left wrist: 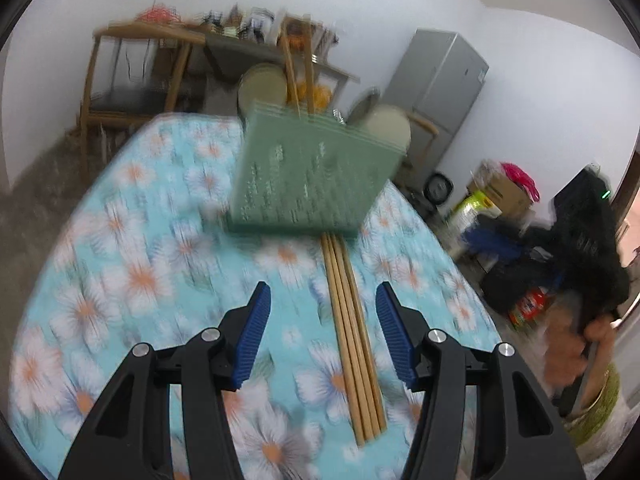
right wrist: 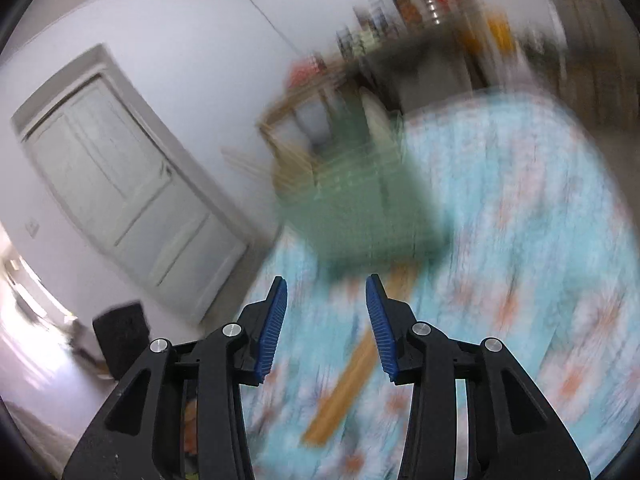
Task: Organize utensils
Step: 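Grasp a chopstick with the left tool while the right tool grasps another chopstick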
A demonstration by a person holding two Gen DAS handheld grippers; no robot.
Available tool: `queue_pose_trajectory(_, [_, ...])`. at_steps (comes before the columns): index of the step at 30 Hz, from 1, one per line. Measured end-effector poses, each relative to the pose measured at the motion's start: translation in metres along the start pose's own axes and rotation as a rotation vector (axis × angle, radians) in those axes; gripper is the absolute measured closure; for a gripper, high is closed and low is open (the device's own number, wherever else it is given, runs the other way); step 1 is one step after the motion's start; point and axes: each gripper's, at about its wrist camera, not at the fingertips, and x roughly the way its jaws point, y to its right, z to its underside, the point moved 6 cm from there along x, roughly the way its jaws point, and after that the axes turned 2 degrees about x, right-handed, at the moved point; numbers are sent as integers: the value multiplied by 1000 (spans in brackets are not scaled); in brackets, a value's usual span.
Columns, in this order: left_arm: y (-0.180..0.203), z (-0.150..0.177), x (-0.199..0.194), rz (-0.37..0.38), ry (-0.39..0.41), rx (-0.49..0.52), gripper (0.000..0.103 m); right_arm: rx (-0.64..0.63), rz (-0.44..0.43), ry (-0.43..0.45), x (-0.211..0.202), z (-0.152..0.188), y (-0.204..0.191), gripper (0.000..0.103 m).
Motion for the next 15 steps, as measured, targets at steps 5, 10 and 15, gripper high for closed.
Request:
queue_pose_trajectory(5, [0, 38, 15, 102, -117, -125, 56, 177, -31, -179, 44, 46, 24, 67])
queue_pose_trajectory(10, [-4, 59, 34, 177, -201, -249, 70, 216, 0, -232, 66, 54, 29, 70])
queue_pose_trajectory(15, [-10, 71, 52, 218, -253, -338, 81, 288, -1, -237, 82, 52, 41, 83])
